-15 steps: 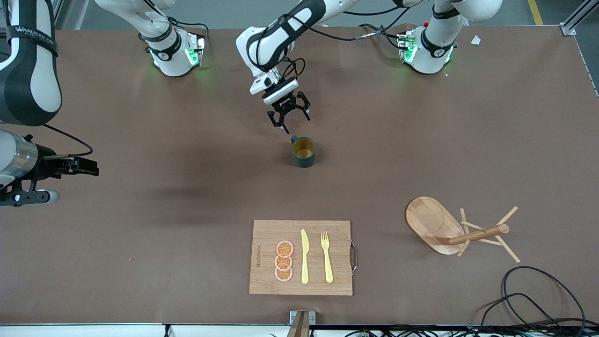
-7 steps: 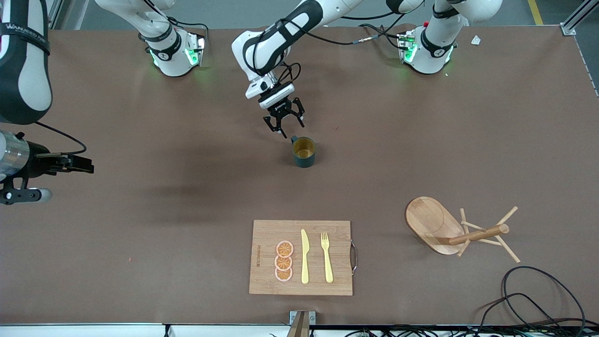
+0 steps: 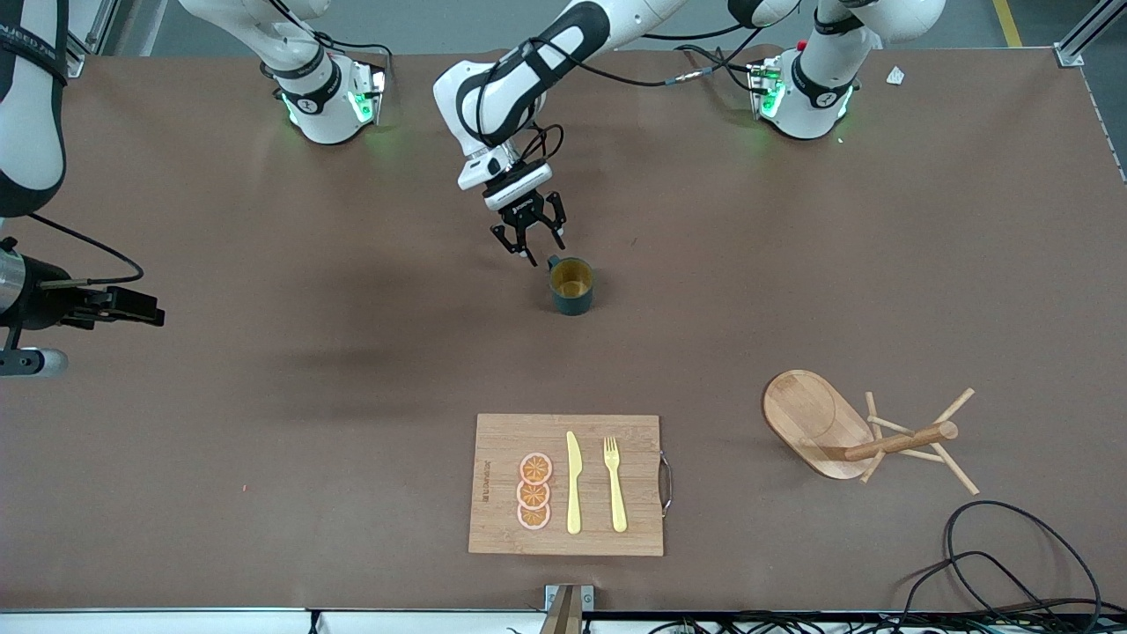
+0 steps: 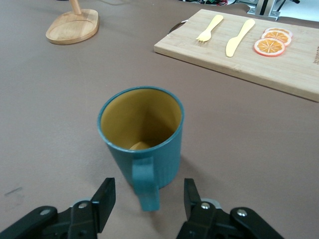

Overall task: Pass cup and hang on rack
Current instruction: 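Lower the left gripper over the mug handle while the right gripper withdraws, then close the left gripper on the mug handle and lift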

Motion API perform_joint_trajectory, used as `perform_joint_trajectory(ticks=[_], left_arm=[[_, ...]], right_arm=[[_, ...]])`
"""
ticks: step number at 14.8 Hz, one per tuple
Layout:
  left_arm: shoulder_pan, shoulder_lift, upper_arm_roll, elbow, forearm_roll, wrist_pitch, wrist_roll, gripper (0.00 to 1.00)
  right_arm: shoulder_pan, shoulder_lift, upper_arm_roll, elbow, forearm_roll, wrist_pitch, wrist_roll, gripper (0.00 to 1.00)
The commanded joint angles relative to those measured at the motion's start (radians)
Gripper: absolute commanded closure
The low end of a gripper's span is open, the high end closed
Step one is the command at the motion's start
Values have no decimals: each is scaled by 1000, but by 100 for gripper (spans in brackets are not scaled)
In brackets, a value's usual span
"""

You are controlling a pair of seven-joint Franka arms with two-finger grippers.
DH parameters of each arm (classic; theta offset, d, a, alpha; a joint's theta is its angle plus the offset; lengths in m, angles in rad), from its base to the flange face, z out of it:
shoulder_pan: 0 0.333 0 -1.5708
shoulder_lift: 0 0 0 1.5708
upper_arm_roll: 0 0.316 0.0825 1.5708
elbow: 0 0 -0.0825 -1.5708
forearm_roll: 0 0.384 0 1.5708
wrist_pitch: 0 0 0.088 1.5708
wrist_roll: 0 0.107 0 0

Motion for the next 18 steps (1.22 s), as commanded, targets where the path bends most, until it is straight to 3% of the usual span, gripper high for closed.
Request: perform_joint_trajectory(ticks=[1, 8, 13, 18], left_arm=[[1, 15, 6, 25, 10, 9, 1, 40], [15, 41, 6, 26, 4, 24, 1, 45], [26, 49, 6, 25, -8, 24, 3, 49], [26, 52, 6, 23, -14, 24, 4, 66]], right_arm=[[16, -91, 9, -85, -19, -8, -6, 0], [15, -298, 8, -258, -31, -9, -3, 0], [-2, -367, 9, -280, -30, -49, -7, 0], [-2, -398, 12, -271, -30, -73, -7, 0]])
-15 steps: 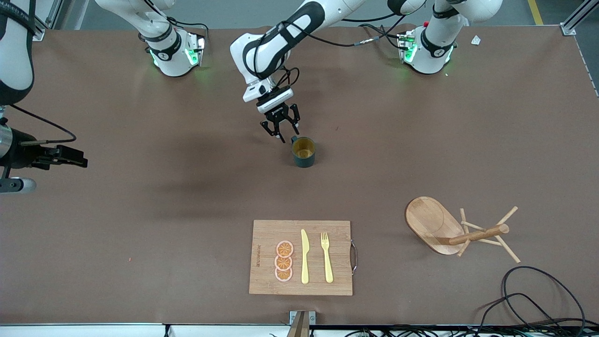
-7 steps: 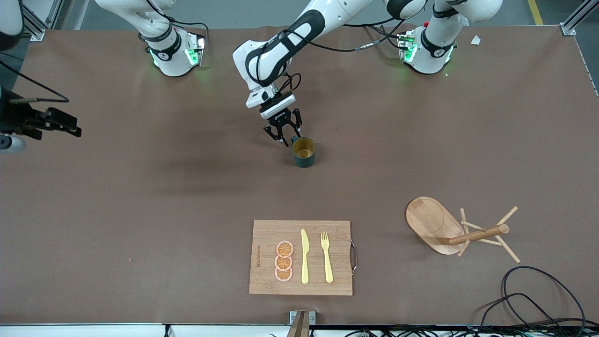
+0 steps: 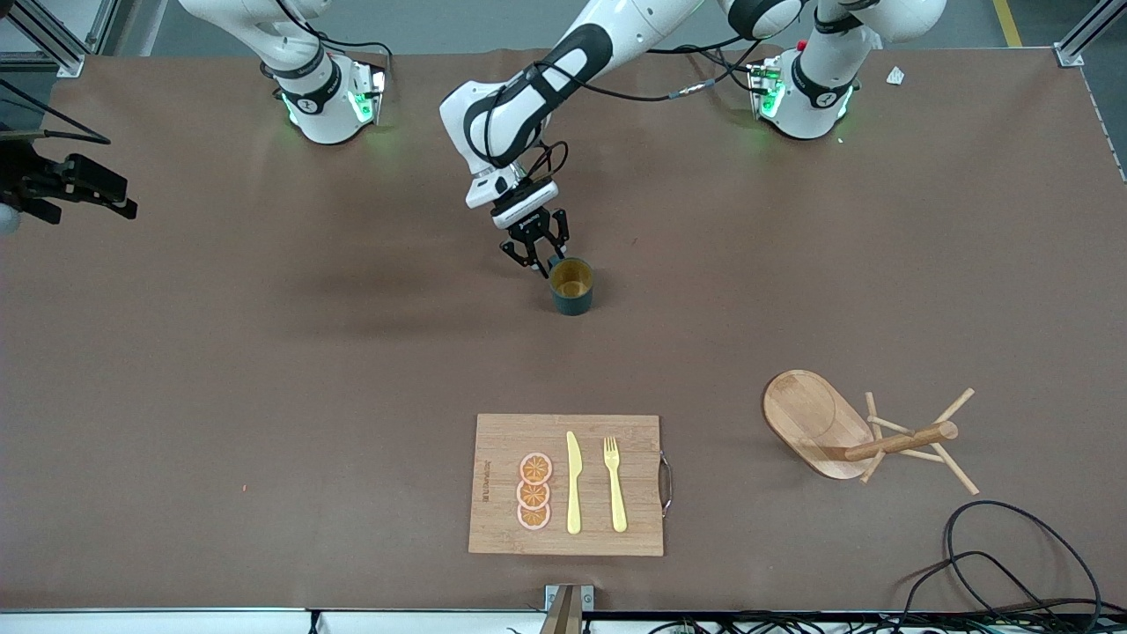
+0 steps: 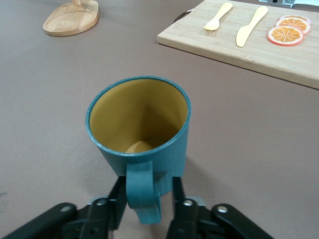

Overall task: Pass cup and hang on rack
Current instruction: 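Close the left gripper on the mug handle and lift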

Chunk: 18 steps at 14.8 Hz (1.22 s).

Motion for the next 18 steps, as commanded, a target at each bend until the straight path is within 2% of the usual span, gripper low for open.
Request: perform_joint_trajectory(ticks=[1, 5, 7, 11, 15, 18], left_arm=[[0, 18, 1, 19, -22, 3, 4, 76], [1, -7, -2, 22, -81, -11, 88, 100], [18, -65, 0, 24, -167, -32, 196, 100], [99, -191, -3, 47, -265, -80, 302, 100], [231, -355, -3, 47, -448, -80, 388, 100], [323, -438, -5, 47, -572, -81, 438, 100]], right_arm=[[-12, -51, 13, -28, -10, -13, -7, 0], [-7, -51, 11, -28, -1, -4, -7, 0], [2, -49, 11, -28, -1, 1, -7, 0], [4, -49, 9, -23, -1, -6, -6, 0], [4, -48, 8, -21, -2, -21, 4, 0], [4, -48, 9, -14, -11, -32, 1, 0]])
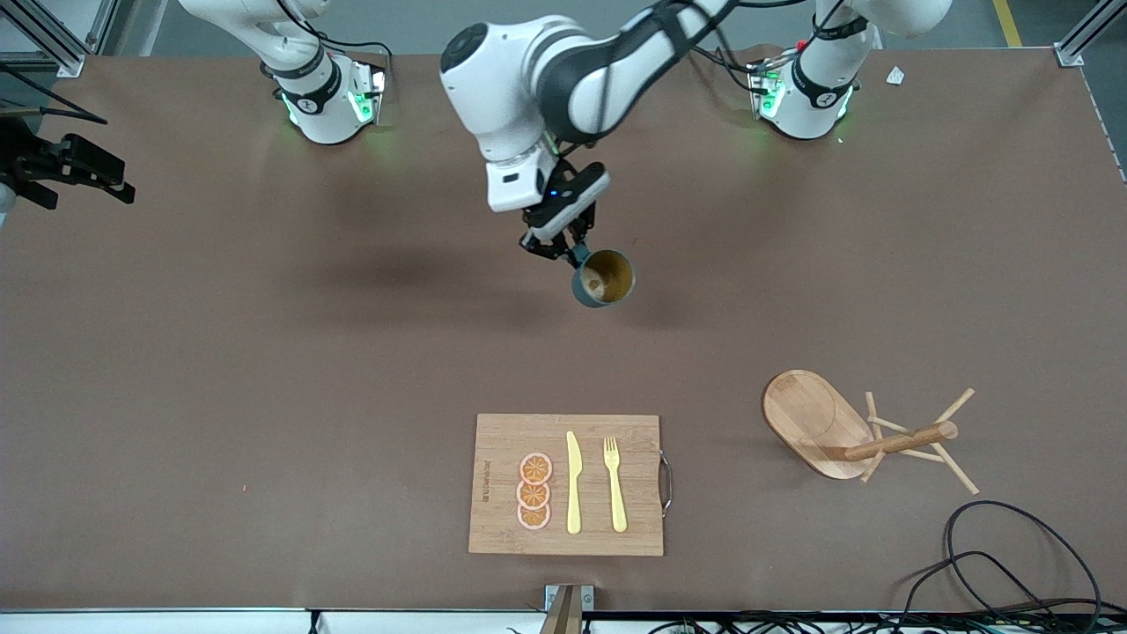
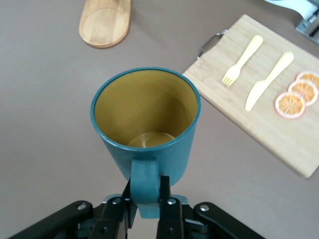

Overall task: Pass cup and hang on rack
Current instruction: 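Carry the mug with the left gripper to the wooden rack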

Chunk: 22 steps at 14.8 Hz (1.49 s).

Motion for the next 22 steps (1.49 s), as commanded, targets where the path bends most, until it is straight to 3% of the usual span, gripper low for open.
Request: perform_joint_trajectory(ticks=[1, 12, 17, 22], left_arm=[[81, -87, -7, -30, -112, -4, 39, 100], [388, -250, -9, -27, -514, -1, 208, 100], [547, -265, -9, -28, -715, -1, 302, 100], [743, -247, -4, -30, -927, -1, 541, 100]], right_arm=[[-1, -19, 0, -10, -13, -1, -3, 0], [-3, -22, -2, -7, -15, 17, -10, 0], [-6, -27, -2, -10, -33, 5, -10, 0], [0, -30, 3, -8, -31, 3, -1, 0]])
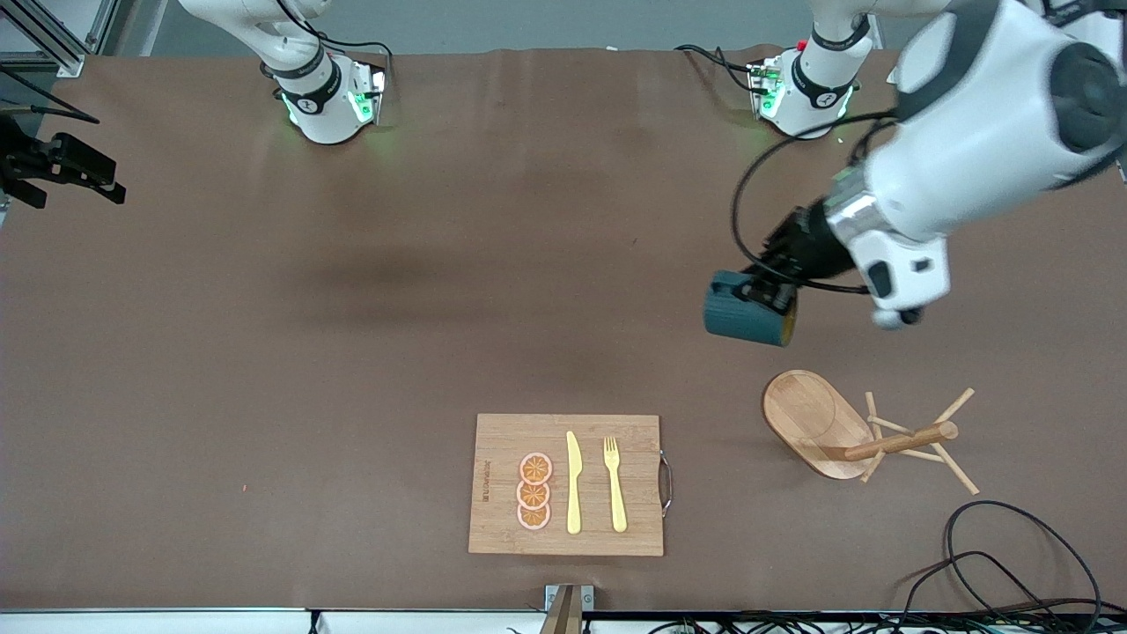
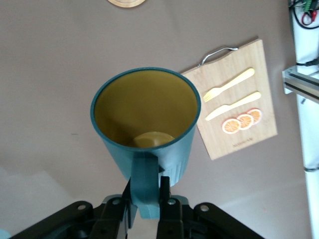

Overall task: Pass cup and hang on rack
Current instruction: 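Carry the mug with the left gripper to the wooden rack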

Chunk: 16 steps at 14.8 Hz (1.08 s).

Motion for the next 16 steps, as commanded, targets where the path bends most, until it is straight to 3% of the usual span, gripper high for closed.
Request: perform_joint_trajectory(ticks=[1, 7, 16], left_arm=[[100, 8, -6, -19, -122, 0, 120, 100], [295, 127, -6, -21, -407, -3, 327, 100], [378, 252, -6, -19, -520, -1, 430, 100]], right_arm=[[-2, -26, 3, -16, -11, -5, 1, 0], [1, -26, 6, -15, -2, -5, 2, 0], [3, -24, 6, -13, -2, -8, 2, 0]])
